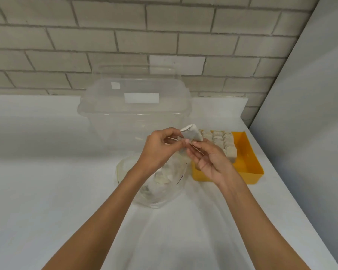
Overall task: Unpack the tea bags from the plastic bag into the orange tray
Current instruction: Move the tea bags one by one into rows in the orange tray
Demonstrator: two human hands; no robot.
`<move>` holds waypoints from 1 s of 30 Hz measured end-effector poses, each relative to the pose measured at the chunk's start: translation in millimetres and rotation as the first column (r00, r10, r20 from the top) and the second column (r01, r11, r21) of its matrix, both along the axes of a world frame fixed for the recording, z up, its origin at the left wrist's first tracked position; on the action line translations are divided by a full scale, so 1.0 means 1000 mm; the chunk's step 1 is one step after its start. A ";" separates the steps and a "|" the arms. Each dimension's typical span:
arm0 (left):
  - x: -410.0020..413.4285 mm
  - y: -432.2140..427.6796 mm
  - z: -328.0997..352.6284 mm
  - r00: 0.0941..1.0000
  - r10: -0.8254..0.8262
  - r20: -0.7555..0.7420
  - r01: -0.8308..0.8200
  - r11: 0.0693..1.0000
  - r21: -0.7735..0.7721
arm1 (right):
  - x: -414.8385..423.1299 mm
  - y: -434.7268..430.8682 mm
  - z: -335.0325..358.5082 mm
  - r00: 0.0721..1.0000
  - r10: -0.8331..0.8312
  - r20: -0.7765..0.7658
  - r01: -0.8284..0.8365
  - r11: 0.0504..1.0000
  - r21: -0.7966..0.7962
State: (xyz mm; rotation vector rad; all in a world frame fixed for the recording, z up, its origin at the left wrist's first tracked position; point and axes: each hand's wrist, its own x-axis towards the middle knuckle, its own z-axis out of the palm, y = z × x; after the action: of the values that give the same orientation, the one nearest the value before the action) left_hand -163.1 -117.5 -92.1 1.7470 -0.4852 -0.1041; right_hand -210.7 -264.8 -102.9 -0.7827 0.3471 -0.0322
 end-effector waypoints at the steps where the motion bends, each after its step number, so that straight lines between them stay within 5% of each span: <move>1: 0.001 -0.005 0.001 1.000 0.004 0.031 -0.005 1.000 0.013 | -0.002 -0.005 0.000 1.000 0.015 -0.004 -0.015 0.998 -0.055; 4: 0.007 -0.016 0.005 0.997 0.010 0.079 -0.015 0.997 0.073 | -0.006 -0.020 0.005 0.999 0.031 -0.023 -0.037 0.918 -0.395; 7: 0.017 -0.030 0.015 0.983 -0.047 0.177 0.001 0.968 0.249 | -0.008 -0.042 0.025 0.998 -0.028 0.062 0.065 0.646 -0.761; 14: 0.034 -0.076 0.028 0.920 -0.262 0.292 0.080 0.854 0.515 | -0.001 -0.095 0.056 0.983 0.142 0.121 0.114 0.053 -0.992; 30: 0.028 -0.108 0.022 0.963 -0.213 0.165 0.133 0.909 0.396 | -0.003 -0.165 0.049 0.981 0.153 -0.121 -0.089 -0.204 -0.975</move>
State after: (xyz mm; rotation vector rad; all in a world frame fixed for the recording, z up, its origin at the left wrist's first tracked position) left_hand -134.9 -225.2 -70.1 2.1063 -0.8163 -0.1545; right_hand -213.6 -429.4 -54.3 -2.5535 0.1040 -0.1612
